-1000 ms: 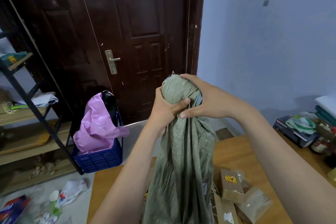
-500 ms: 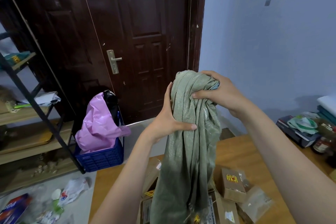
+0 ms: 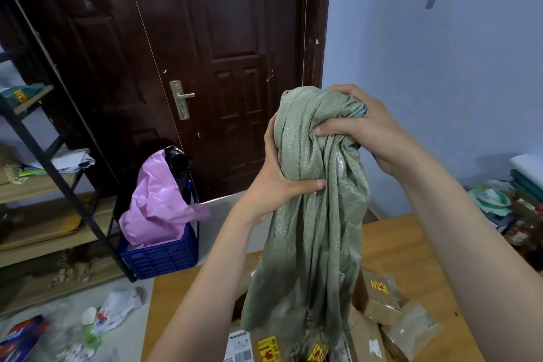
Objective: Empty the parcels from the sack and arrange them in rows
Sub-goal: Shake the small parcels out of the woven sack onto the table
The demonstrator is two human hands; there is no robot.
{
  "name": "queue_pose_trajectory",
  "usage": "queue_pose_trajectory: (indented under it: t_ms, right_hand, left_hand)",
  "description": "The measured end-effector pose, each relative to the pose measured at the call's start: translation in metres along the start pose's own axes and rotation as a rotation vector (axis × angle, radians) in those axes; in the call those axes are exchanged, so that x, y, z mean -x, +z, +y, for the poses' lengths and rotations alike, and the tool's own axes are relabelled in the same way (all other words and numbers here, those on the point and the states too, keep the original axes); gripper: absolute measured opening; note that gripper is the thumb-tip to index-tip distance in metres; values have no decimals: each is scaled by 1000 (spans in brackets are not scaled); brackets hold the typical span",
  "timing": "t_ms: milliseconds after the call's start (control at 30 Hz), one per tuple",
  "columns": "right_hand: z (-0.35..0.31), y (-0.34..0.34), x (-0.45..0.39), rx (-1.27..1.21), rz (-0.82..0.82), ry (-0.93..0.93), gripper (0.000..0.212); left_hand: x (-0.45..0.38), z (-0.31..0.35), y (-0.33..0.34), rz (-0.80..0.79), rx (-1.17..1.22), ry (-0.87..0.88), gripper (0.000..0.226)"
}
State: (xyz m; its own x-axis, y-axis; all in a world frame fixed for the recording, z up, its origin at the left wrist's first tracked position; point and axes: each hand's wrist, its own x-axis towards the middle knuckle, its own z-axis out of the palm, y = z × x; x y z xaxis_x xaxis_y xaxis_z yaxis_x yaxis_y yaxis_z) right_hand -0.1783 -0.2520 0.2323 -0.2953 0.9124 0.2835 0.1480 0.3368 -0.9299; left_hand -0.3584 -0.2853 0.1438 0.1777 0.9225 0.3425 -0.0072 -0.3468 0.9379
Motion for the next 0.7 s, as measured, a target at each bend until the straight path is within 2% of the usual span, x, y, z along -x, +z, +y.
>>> queue_pose_trajectory:
  t_ms: [700]
  right_hand:
    - [-13,0,-3,-73,28,-16,51]
  left_hand:
    - [-9,10,2,11,19,34,131]
